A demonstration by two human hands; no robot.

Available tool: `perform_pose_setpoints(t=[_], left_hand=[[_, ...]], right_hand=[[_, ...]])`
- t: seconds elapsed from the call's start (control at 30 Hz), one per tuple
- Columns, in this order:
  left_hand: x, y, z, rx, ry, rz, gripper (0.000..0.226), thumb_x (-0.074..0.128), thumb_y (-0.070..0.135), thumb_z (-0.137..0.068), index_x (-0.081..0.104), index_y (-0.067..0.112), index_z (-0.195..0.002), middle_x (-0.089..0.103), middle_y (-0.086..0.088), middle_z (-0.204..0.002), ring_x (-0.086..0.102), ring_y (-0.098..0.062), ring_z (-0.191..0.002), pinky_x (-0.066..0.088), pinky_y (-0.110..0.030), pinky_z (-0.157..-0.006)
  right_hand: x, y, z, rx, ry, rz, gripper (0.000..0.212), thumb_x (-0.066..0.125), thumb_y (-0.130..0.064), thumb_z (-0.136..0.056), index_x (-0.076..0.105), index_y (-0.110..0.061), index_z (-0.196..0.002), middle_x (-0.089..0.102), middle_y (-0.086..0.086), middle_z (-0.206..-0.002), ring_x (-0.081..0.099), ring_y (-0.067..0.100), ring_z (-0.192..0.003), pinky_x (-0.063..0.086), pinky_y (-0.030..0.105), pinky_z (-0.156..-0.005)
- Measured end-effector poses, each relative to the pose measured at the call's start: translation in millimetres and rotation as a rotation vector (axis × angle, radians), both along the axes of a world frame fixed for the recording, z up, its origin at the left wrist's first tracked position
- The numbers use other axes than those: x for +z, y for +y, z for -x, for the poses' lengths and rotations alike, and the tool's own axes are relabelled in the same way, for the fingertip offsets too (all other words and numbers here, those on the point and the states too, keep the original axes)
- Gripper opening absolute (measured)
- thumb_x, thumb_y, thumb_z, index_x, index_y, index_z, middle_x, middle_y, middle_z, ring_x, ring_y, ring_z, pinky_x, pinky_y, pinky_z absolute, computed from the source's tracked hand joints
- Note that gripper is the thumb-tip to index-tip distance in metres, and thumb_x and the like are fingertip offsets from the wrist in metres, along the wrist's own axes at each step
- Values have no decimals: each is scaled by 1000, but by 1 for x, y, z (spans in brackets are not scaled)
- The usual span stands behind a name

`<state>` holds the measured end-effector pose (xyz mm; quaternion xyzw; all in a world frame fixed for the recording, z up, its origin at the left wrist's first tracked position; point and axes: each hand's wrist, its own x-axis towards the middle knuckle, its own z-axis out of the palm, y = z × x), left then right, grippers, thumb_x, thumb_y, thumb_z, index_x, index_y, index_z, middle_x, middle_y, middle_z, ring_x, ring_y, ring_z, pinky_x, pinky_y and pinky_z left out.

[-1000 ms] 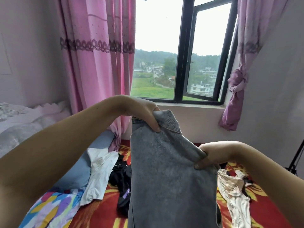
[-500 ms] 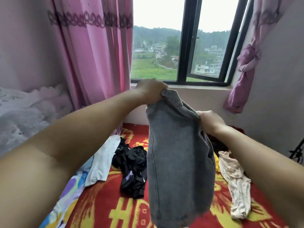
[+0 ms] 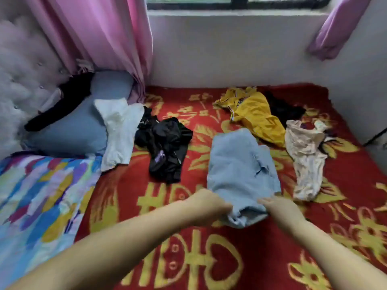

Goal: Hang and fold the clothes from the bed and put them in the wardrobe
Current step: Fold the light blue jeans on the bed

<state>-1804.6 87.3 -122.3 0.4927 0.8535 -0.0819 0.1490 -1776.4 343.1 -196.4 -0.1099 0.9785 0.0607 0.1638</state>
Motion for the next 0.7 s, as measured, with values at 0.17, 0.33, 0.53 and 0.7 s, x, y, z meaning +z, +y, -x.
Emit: perform_pose_setpoints(t=[0.17, 0.33, 0.53, 0.7], left_hand=[[-211, 6, -99, 62, -161, 194, 41, 78, 57, -28, 61, 25, -45, 53, 13, -40, 49, 2, -34, 31, -19, -34], [-273, 4, -151, -66, -296, 299, 19, 76, 38, -62, 66, 25, -72, 64, 6, -67, 64, -9, -54, 36, -25, -40], [-246, 17, -127, -279, -513, 369, 31, 51, 4, -91, 54, 14, -121, 65, -10, -104, 63, -32, -87, 37, -34, -54], [-251, 20, -123, -239, -897, 811, 45, 61, 31, -91, 54, 11, -130, 63, -13, -120, 60, -32, -106, 48, -37, -90]], right_hand=[[-188, -7, -100, 41, -287, -69, 43, 31, -13, -98, 38, -26, -138, 44, -4, -140, 39, 17, -131, 30, 34, -106], [-240, -22, -128, 99, -393, -76, 35, 33, -11, -97, 48, -20, -127, 53, 0, -128, 49, 20, -121, 37, 33, -97], [-205, -30, -107, 189, -573, -52, 30, 42, -5, -93, 61, -16, -114, 65, 6, -115, 62, 28, -107, 48, 35, -80], [-189, -39, -111, 99, -996, 357, 42, 44, -4, -91, 61, -18, -127, 68, 5, -117, 62, 23, -107, 43, 23, -78]])
